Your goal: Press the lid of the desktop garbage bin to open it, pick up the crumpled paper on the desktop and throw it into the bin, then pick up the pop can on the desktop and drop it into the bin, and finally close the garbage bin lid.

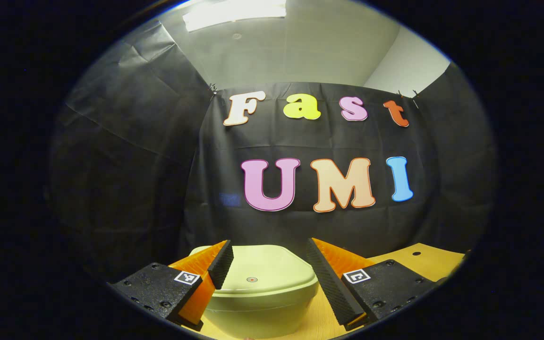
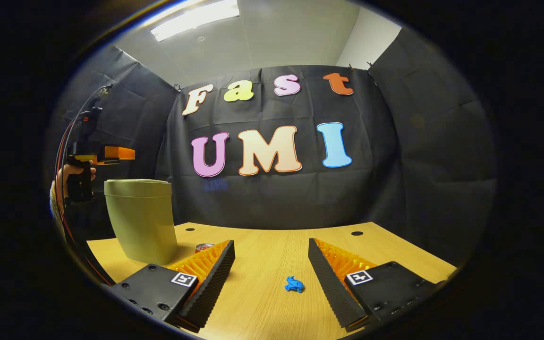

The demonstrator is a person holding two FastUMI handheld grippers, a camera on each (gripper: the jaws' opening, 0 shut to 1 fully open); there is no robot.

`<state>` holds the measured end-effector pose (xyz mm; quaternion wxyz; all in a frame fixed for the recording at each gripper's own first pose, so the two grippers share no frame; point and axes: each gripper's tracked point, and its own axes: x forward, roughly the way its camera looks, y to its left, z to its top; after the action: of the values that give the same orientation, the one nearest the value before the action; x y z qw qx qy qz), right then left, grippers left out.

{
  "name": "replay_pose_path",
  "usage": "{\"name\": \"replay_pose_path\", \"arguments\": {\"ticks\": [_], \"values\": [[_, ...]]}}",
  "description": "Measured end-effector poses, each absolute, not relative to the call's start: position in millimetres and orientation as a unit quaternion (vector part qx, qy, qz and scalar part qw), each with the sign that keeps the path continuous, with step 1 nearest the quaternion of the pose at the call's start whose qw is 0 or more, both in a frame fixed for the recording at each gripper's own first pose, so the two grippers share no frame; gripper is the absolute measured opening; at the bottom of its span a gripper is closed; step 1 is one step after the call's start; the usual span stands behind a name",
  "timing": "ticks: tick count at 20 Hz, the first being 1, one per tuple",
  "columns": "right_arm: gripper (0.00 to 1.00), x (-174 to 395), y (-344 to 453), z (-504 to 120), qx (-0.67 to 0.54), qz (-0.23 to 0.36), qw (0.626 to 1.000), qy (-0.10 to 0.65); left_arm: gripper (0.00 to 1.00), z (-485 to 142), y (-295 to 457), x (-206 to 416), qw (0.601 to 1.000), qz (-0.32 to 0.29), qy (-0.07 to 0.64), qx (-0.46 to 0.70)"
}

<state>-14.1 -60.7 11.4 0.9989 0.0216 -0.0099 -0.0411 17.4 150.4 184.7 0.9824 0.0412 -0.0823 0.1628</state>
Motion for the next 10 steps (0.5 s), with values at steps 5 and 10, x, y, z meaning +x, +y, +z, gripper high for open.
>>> {"name": "replay_pose_path", "arguments": {"ticks": [5,10], "values": [[0.98,-15,-58,11,0.022,-0.039,0.999,-0.006,0.93,176,172,20,0.981,0.179,-0.055,0.054],[0.98,-18,-57,14,0.019,-0.04,0.999,-0.008,0.75,169,177,28,0.982,0.178,-0.038,0.05]]}}
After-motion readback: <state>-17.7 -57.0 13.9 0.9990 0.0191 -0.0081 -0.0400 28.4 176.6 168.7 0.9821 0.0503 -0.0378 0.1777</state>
